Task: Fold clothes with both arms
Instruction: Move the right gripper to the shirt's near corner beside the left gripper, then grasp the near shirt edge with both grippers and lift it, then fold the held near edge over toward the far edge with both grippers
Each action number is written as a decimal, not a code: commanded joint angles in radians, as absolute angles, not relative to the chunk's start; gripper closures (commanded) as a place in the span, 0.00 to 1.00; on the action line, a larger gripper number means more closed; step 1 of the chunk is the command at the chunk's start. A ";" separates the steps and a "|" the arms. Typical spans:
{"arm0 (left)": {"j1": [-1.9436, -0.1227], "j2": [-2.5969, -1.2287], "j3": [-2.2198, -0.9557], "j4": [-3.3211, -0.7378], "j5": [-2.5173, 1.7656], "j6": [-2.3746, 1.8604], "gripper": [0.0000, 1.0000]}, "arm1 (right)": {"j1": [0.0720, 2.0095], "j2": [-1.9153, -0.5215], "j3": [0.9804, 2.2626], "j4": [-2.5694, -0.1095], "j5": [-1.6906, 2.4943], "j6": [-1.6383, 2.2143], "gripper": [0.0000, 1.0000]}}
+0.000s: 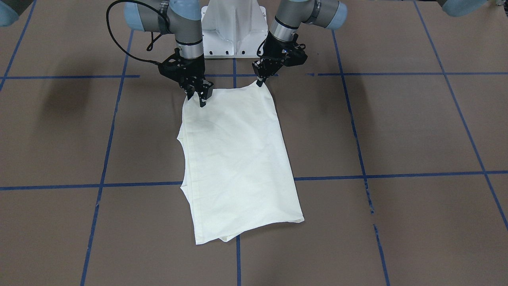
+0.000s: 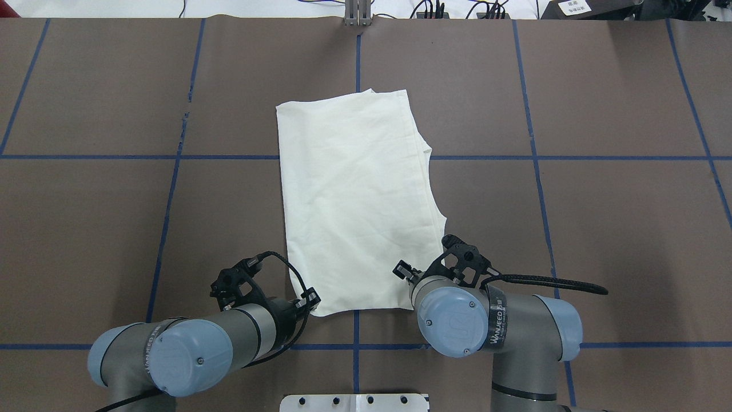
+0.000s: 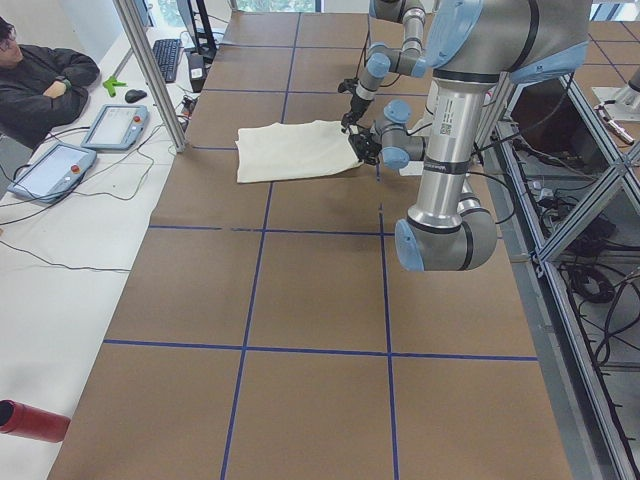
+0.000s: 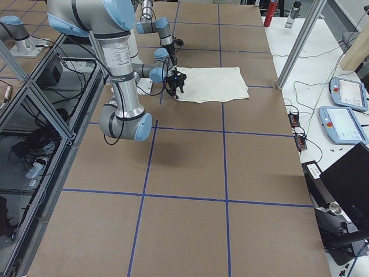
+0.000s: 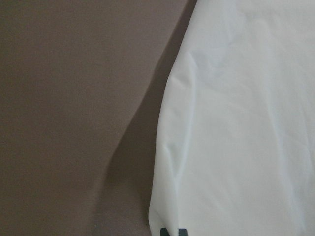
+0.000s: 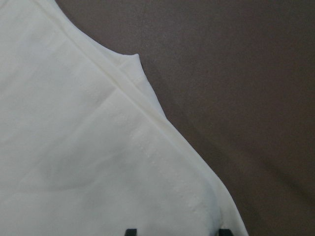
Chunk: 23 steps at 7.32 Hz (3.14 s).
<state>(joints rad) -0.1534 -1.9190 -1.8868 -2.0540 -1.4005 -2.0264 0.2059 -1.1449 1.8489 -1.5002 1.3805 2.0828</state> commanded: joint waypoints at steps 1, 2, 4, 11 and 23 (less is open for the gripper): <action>-0.152 -1.919 -1.887 -2.054 -1.401 -2.026 1.00 | 0.209 -1.144 1.855 -1.500 1.381 2.083 1.00; -0.153 -1.919 -1.887 -2.054 -1.401 -2.026 1.00 | 0.209 -1.144 1.858 -1.500 1.381 2.083 1.00; -0.152 -1.919 -1.888 -2.054 -1.401 -2.026 1.00 | 0.210 -1.144 1.862 -1.499 1.381 2.083 1.00; -0.167 -1.916 -2.448 -1.530 -1.508 -1.878 1.00 | 0.126 -1.144 2.402 -1.903 1.387 2.128 1.00; -0.489 -2.161 -1.804 -1.730 -1.554 -1.549 1.00 | 0.484 -0.898 1.610 -1.464 1.475 1.879 1.00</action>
